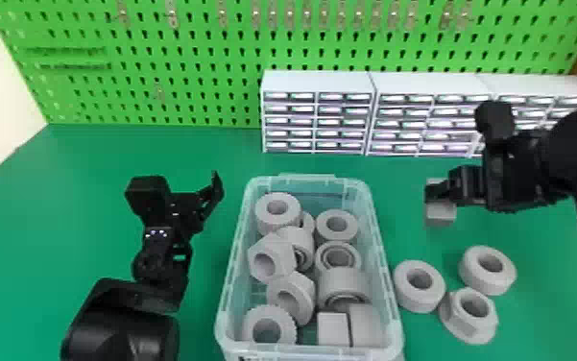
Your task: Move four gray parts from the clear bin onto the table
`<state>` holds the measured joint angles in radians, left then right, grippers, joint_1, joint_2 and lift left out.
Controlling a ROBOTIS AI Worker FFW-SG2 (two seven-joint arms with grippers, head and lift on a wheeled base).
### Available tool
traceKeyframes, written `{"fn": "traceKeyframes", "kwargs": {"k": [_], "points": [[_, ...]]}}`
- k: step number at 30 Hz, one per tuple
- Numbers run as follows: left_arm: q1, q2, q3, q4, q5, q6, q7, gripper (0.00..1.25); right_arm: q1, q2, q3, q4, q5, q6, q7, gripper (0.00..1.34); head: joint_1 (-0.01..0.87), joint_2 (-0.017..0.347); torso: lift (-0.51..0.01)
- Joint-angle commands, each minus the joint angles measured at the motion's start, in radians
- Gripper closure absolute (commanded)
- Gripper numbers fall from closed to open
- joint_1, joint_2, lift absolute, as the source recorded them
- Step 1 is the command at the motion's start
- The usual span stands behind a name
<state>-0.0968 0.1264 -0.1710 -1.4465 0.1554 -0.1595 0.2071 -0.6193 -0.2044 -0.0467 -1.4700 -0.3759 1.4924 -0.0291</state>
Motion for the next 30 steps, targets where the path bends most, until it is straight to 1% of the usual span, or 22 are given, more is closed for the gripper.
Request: {"fn": "traceKeyframes", "kwargs": {"k": [1, 10, 15, 17, 30], "points": [[-0.001, -0.001, -0.004, 0.0, 0.003, 0.0, 0.003, 0.1, 0.021, -0.006, -0.008, 0.0, 0.0, 0.0, 0.0, 0.92, 0.693, 0.072, -0.052], [-0.001, -0.001, -0.004, 0.0, 0.004, 0.0, 0.006, 0.1, 0.059, -0.01, -0.03, 0.0, 0.031, 0.006, 0.0, 0.92, 0.693, 0.072, -0.052], [-0.003, -0.001, -0.005, 0.0, 0.004, 0.0, 0.006, 0.1, 0.085, -0.02, -0.038, 0.0, 0.031, 0.006, 0.0, 0.92, 0.693, 0.072, -0.052], [-0.003, -0.001, -0.005, 0.0, 0.004, 0.0, 0.008, 0.1, 0.092, -0.02, -0.044, 0.002, 0.031, 0.006, 0.0, 0.92, 0.693, 0.072, -0.052], [-0.008, -0.002, -0.008, 0.0, 0.004, 0.0, 0.008, 0.1, 0.101, -0.017, -0.041, 0.025, 0.035, 0.003, 0.0, 0.92, 0.693, 0.072, -0.052]]}}
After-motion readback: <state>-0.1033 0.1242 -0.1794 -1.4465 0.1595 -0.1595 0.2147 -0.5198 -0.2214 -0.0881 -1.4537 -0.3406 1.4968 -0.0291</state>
